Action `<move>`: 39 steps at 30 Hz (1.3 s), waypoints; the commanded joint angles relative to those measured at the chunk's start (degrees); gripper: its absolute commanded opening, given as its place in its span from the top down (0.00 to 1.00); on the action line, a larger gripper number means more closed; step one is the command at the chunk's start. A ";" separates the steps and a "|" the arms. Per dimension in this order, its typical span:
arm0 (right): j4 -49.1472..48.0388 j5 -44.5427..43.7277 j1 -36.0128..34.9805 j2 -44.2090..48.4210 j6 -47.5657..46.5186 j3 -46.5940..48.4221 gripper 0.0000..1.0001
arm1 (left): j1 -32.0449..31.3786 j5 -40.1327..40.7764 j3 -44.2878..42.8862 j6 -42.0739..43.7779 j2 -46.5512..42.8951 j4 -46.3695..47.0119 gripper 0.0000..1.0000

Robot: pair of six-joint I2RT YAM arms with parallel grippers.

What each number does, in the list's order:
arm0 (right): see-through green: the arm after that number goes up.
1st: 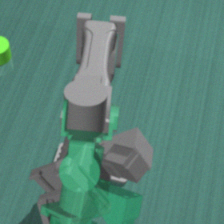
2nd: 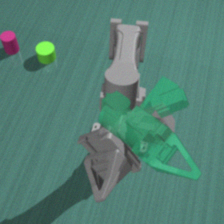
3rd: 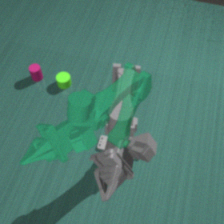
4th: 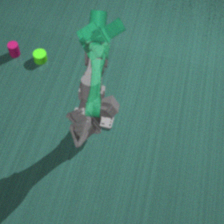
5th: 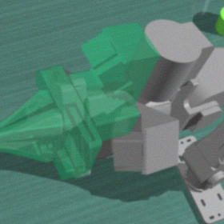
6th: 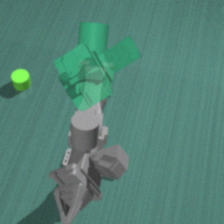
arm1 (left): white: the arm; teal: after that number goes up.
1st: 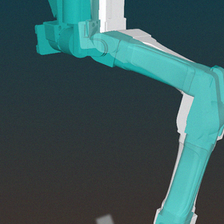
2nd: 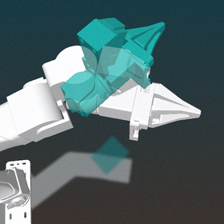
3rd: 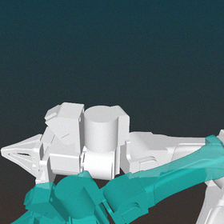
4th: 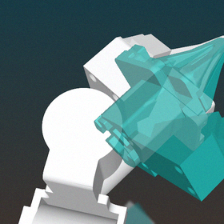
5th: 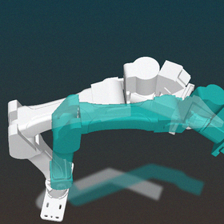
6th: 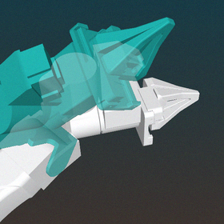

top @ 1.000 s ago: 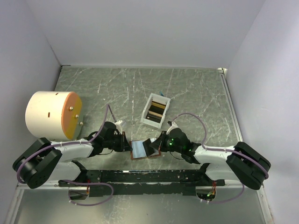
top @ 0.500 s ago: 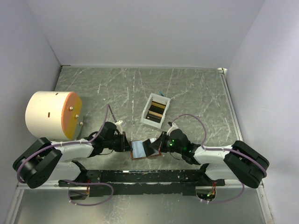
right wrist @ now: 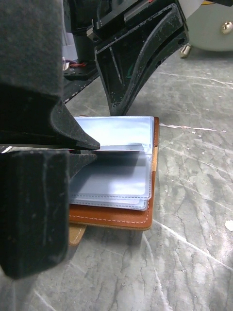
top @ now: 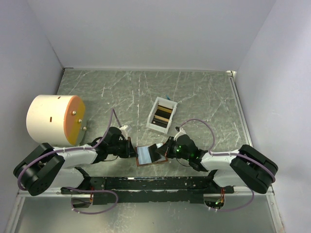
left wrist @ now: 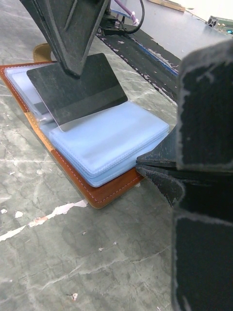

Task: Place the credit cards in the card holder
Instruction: Insert the credit card into the card holder.

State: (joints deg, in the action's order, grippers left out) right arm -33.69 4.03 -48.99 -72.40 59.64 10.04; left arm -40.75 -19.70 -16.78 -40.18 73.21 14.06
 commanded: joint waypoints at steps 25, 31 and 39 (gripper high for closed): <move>15.52 -5.48 -2.08 1.18 -4.16 5.23 0.69 | -2.58 2.91 -0.01 -0.66 1.72 -0.61 0.93; 16.98 -5.03 -2.51 1.41 -4.25 5.83 0.56 | -2.67 3.57 -0.24 -0.29 1.49 -1.22 0.93; 15.68 -3.89 -3.30 -0.40 -4.97 6.90 0.55 | -2.84 3.68 -0.66 -0.43 1.33 -1.56 0.93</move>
State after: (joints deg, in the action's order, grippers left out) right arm -19.84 0.43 -51.55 -71.46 56.03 16.34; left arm -42.83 -18.15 -16.99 -40.99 73.91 15.14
